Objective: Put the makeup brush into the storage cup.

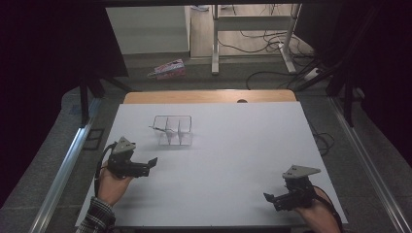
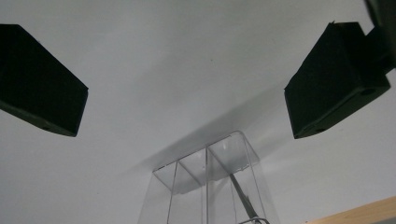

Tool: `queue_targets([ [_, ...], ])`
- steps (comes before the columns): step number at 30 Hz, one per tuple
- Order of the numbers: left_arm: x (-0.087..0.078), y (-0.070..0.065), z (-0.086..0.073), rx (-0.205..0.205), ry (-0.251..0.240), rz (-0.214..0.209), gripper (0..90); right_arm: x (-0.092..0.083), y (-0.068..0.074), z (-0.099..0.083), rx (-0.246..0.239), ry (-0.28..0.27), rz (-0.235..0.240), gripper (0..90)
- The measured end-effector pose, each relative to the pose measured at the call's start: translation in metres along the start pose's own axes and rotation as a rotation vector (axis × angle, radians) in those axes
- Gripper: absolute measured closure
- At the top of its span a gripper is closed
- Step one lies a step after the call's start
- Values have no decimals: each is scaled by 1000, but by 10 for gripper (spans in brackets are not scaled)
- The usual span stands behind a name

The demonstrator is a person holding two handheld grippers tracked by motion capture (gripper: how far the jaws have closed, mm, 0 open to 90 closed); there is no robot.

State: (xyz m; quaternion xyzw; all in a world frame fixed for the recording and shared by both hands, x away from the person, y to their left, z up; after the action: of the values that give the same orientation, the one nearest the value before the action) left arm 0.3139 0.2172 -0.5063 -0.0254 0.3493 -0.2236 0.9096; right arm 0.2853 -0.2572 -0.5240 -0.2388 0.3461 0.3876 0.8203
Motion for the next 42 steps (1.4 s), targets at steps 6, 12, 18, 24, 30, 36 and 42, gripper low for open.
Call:
queue_targets([
  [6,-6,-4,-7,3,2,-4,1,0,1,0,-1,2,3,0],
  [12,-10,-6,-11,2,3,-9,0,0,1,0,-5,1,3,0],
  [18,-15,-8,-18,1,3,-13,0,0,1,0,-13,3,3,0],
  [24,-21,-9,-23,-1,-2,-14,0,0,1,0,-17,4,3,0],
  [30,-28,-9,-29,-9,-9,-13,0,-1,1,1,-17,1,0,0],
  [36,-35,-7,-37,-14,-1,-6,0,-1,1,1,-16,-3,-2,0],
  [42,-40,-7,-42,-9,1,1,0,-1,0,1,-15,-6,-4,0],
])
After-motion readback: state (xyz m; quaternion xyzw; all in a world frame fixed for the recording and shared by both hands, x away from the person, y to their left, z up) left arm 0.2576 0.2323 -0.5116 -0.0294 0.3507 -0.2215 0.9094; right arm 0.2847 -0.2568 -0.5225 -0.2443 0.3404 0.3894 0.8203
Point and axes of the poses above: each handheld gripper's, and its own axes: x roughly forward along the jaws, z roughly out of its top, y roughly to its left, the point moved 5 cm from there along x, roughly forward along the jaws, and after that the axes turned 12 degrees about -x, right-handed, at the moved point
